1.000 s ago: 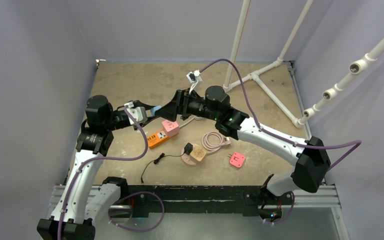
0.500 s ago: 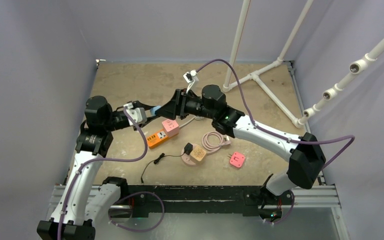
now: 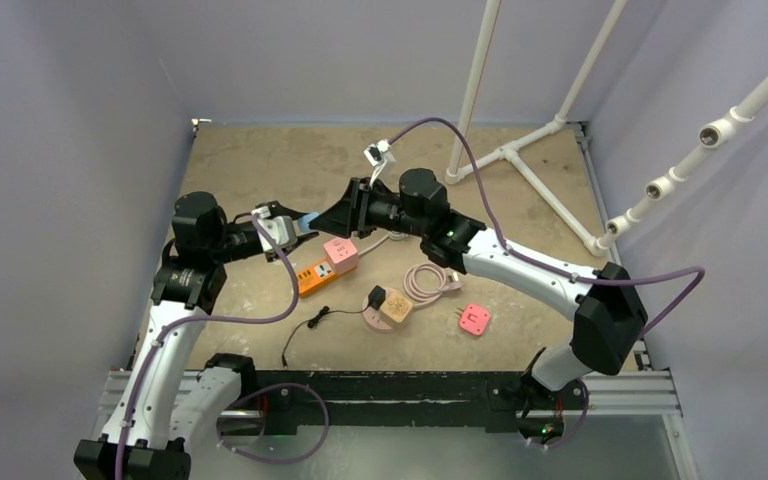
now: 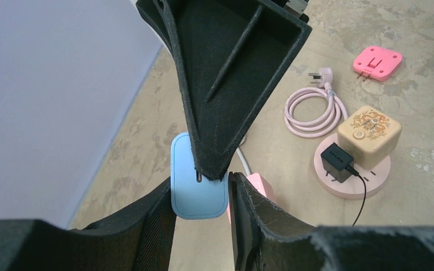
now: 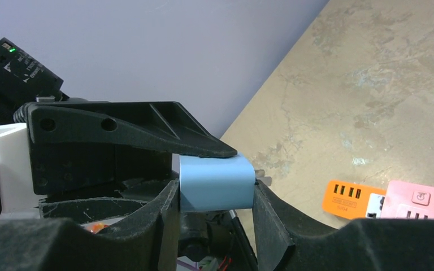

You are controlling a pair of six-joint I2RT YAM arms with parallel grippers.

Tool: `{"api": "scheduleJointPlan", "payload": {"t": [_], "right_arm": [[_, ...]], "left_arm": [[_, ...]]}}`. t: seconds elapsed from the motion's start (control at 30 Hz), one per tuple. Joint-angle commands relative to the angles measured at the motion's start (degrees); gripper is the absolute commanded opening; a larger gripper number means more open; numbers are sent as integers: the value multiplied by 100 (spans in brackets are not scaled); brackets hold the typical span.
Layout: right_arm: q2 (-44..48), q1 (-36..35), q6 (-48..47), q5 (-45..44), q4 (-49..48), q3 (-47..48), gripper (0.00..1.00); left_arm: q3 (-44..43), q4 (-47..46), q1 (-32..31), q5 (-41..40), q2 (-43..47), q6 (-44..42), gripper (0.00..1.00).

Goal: Insert the plug
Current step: Insert the plug into the socket.

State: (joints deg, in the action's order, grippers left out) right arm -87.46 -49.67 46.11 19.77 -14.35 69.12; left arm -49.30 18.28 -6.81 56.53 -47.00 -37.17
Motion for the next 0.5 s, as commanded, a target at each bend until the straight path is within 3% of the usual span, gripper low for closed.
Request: {"api": "scheduleJointPlan", "payload": {"t": [0.0,0.27,0.47], "right_arm": [[-24,-34,-136,-231,-75,299,16],[-177,-101,-219,-402,206,473,14],[-269,-182,-290,-550,363,616,13]], "left_arm": [[-108,96,13,-23,23,16,37],[-182,272,-50,105,15,-215,48],[-314,749,-416,-738,-152,-708,45]]}}
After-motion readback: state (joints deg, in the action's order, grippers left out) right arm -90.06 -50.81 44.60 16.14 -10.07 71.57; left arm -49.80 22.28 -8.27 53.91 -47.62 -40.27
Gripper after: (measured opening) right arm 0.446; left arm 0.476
